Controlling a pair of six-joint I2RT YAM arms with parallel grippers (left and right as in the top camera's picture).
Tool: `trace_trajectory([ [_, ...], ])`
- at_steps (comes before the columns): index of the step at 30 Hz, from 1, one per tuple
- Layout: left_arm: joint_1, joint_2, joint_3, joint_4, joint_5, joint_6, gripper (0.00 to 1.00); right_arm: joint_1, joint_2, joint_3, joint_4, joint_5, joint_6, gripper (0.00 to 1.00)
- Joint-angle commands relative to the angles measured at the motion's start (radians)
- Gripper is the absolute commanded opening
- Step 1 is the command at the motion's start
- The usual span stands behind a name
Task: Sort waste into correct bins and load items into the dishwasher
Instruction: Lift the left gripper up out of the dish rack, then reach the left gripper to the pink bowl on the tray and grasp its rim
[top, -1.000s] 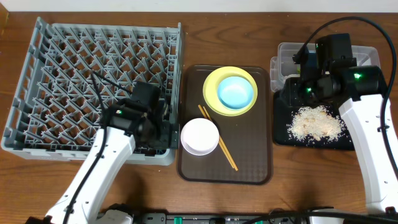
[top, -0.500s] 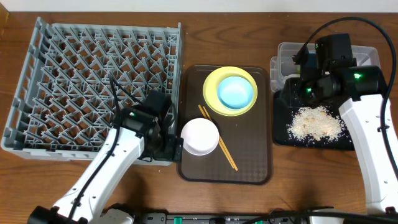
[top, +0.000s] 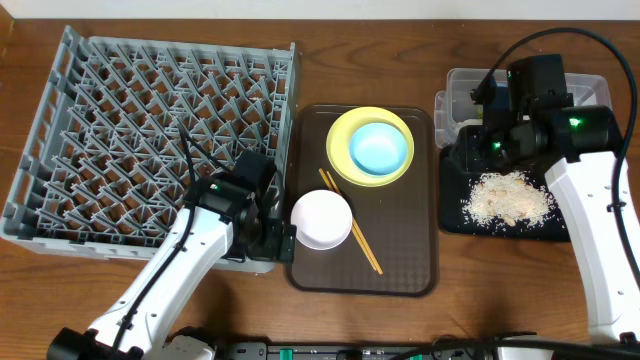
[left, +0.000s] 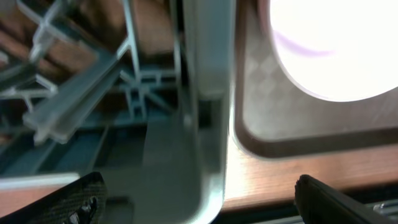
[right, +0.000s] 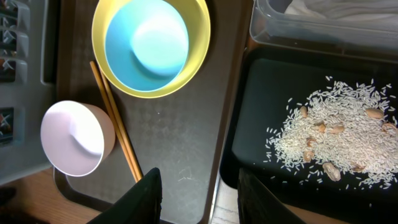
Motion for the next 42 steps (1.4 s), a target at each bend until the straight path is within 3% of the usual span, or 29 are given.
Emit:
trace_trajectory([
  [1, -0.003, 0.005, 0.033, 0.011, -0.018, -0.013, 0.99, -0.002, -0.002, 0.005, -0.004, 0.003, -0.014, 0.38],
  [6, -0.003, -0.029, 0.147, 0.015, -0.072, -0.013, 0.99, -0.002, -0.002, 0.005, -0.01, 0.01, -0.021, 0.4],
  [9, -0.003, -0.061, 0.195, 0.058, -0.072, -0.013, 0.98, -0.002, -0.002, 0.005, -0.012, 0.009, -0.021, 0.64],
  [11, -0.003, -0.078, 0.195, 0.113, -0.073, -0.013, 0.98, -0.002, -0.002, 0.005, -0.013, 0.01, -0.021, 0.72],
  [13, -0.003, -0.083, 0.195, 0.159, -0.068, -0.013, 0.99, -0.002, -0.002, 0.005, -0.014, 0.015, -0.021, 0.96],
  [14, -0.003, -0.082, 0.195, 0.189, -0.039, -0.013, 0.99, -0.005, -0.002, 0.005, -0.016, 0.039, -0.021, 0.99],
  [17, -0.019, -0.074, 0.195, 0.254, 0.021, -0.016, 0.93, -0.027, -0.003, 0.006, -0.023, 0.13, 0.049, 0.99],
  [21, -0.088, -0.043, 0.194, 0.294, -0.043, -0.031, 0.89, -0.101, -0.003, 0.005, -0.02, 0.139, 0.15, 0.99],
  [25, -0.191, 0.014, 0.194, 0.315, -0.138, -0.033, 0.89, -0.179, -0.003, 0.005, -0.023, 0.066, 0.155, 0.99],
  [34, -0.395, 0.216, 0.194, 0.345, -0.141, -0.041, 0.88, -0.215, -0.003, 0.005, -0.043, 0.065, 0.118, 0.99],
  [42, -0.469, 0.378, 0.194, 0.344, -0.14, -0.071, 0.65, -0.215, -0.003, 0.005, -0.047, 0.066, 0.118, 0.99],
])
